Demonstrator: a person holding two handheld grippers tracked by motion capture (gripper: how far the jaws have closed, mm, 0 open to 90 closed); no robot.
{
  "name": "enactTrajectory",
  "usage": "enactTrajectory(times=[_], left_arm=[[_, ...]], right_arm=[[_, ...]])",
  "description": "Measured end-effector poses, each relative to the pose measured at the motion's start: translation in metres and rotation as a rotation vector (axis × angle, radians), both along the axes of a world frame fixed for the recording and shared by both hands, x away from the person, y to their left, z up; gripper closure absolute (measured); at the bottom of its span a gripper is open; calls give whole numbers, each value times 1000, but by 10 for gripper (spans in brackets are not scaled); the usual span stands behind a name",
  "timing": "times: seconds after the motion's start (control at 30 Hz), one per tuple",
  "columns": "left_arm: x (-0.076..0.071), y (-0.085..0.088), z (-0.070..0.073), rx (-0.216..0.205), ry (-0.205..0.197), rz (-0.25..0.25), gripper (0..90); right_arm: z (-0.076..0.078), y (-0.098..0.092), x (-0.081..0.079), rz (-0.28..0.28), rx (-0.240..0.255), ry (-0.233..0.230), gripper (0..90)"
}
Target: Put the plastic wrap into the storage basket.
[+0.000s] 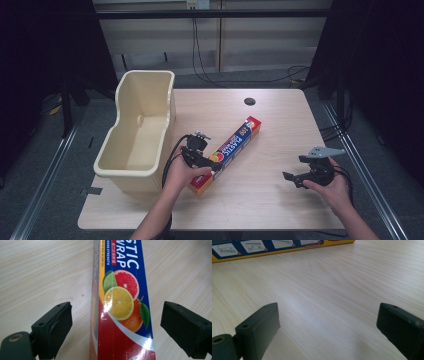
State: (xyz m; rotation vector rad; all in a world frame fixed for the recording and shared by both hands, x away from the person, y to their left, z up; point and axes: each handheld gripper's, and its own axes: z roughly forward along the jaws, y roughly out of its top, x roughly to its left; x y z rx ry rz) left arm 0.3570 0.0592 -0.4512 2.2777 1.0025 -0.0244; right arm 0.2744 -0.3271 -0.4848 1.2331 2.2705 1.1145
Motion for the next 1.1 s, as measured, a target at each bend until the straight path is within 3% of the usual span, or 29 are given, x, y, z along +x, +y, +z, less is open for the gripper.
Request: enactTrajectory(times=[0.23,0.5,0.8,0.97,1.1], left_arm=[[5,-9,6,2,-4,8,99],[20,-36,11,63,4,-33,99],[40,-58,-2,129,54,-38,119],[46,-64,-5,160,39,-53,162],[48,-70,-4,158,42,-53,213]], right_arm=[[0,0,1,9,4,-5,47],[1,-1,3,4,15,-3,46],[2,-2,4,0,25,-9,46],[2,-2,4,-7,29,-8,46],[2,-3,4,-2,28,-10,47]])
